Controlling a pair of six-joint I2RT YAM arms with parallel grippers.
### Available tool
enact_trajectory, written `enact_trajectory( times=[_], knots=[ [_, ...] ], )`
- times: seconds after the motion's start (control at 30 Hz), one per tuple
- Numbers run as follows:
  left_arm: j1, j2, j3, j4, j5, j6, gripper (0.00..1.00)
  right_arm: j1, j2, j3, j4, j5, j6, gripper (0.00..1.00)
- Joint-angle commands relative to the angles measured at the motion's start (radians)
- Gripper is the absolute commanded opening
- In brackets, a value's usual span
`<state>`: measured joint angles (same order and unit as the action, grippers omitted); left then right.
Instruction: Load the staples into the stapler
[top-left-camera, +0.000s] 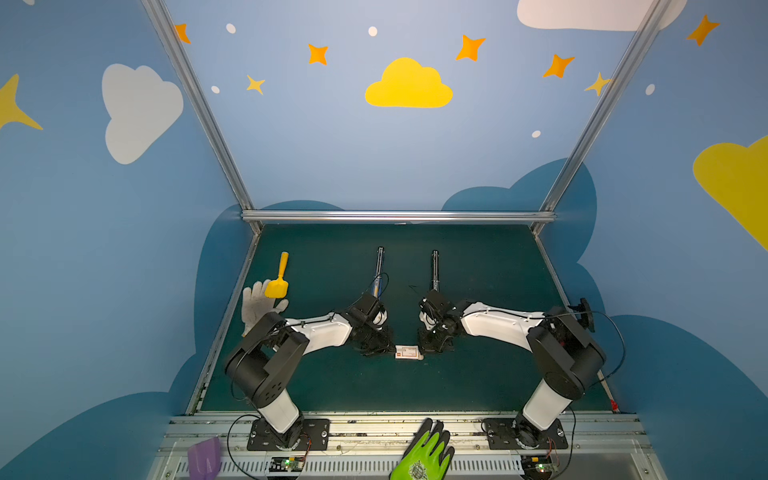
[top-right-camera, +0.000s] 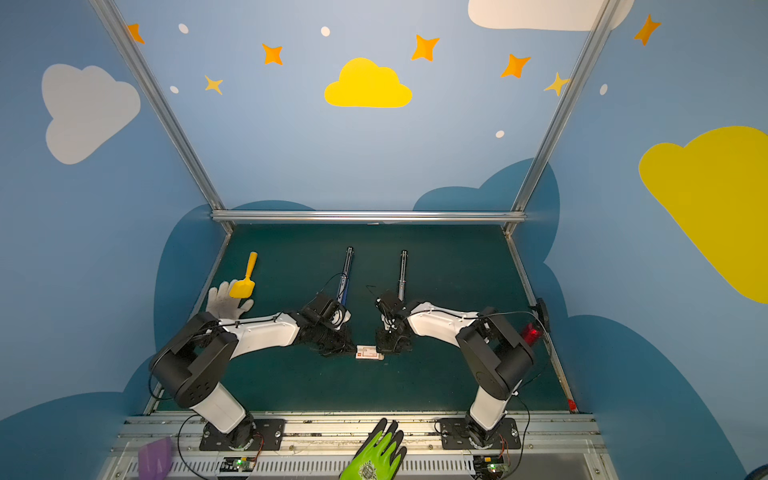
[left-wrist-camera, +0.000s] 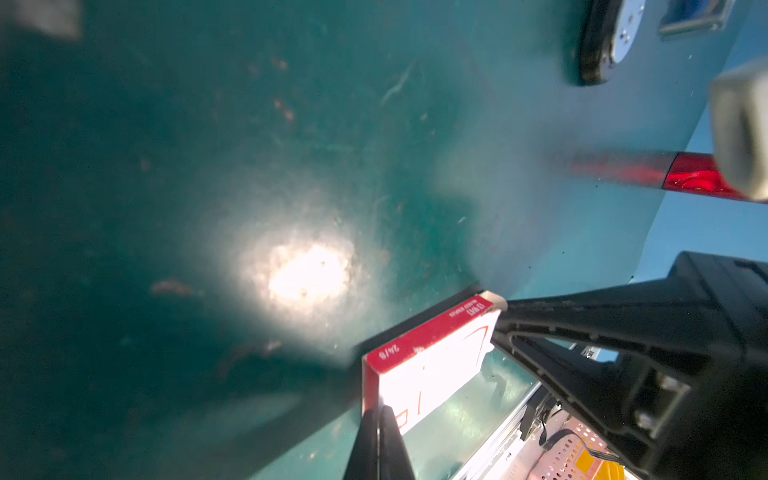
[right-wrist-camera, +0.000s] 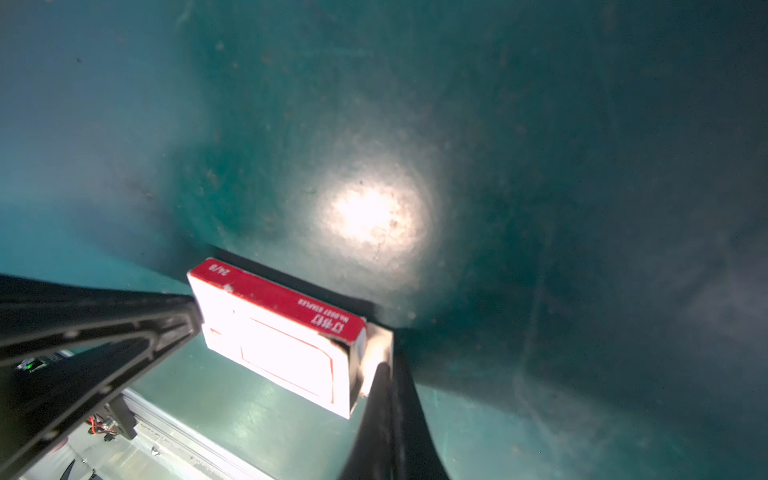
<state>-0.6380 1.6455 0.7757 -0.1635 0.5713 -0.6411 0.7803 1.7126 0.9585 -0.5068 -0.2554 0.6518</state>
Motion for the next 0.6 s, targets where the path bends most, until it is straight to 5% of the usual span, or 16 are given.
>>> enact_trajectory(
  times=[0.0, 0.2, 0.33, 0.57],
  knots=[
    [-0.002, -0.036, 0.024, -0.045, -0.023, 0.02, 0.04, -0.008, -0.024, -0.019, -0.007, 0.005, 0.004, 0.0],
    [0.0, -0.037, 0.03, -0.055, -0.03, 0.023, 0.05, -0.027, -0.047, -0.042, 0.005, -0.013, 0.002, 0.0],
    [0.0, -0.06, 0.041, -0.065, -0.048, 0.022, 0.33, -0.028, -0.044, -0.046, 0.02, -0.026, 0.0, 0.0],
    [-0.002, -0.003, 0.063, -0.05, 0.02, 0.014, 0.43, -0.031, -0.041, -0.042, 0.039, -0.04, -0.004, 0.0]
  ],
)
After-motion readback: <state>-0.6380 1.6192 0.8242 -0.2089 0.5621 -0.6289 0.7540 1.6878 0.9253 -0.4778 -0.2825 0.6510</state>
